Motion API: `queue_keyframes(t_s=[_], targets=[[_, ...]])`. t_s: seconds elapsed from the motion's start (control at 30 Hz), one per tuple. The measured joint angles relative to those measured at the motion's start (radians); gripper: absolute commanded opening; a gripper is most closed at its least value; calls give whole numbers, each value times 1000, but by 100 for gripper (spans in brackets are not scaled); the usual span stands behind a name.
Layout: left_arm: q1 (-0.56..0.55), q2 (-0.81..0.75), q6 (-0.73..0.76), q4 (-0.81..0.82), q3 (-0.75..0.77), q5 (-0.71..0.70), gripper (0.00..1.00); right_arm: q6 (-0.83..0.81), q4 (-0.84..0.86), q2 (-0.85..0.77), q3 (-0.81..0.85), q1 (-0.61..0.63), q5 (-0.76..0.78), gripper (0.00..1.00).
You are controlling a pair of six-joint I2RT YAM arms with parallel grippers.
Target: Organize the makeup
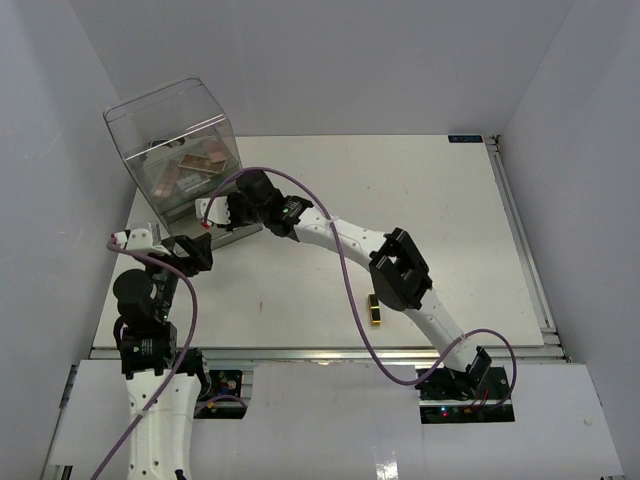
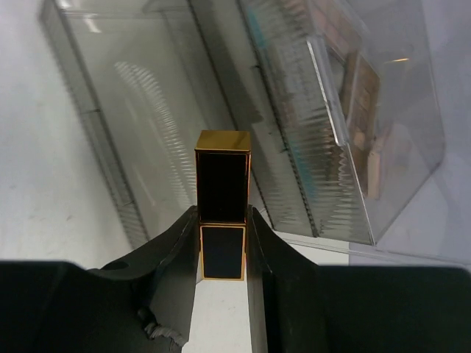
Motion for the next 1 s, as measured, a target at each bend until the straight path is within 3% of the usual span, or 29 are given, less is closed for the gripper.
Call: queue_keyframes(t_s=[0.3, 0.47, 0.57, 0.7, 0.8, 0.9, 1.0], targets=[[-1, -41, 0, 0, 0, -48, 94, 78, 265, 99, -17, -8, 85, 76], [-1, -44, -1, 0, 0, -55, 95, 104, 333, 97, -61, -9, 101, 82], [-1, -45, -11, 14, -4, -41, 95, 131, 312, 62, -135, -12, 99, 99], [-1, -5, -53, 59, -14, 31, 93, 204, 122, -42, -198, -34, 24, 98], [-1, 118, -78, 89, -9, 171, 92, 263, -43, -193, -262, -112, -219, 99], [-8, 286, -102, 101, -6, 303, 92, 306, -195, -394, -365, -279, -475, 95], [-145, 415, -130, 98, -4, 326, 93, 322, -244, -605, -552, -499, -634, 94]])
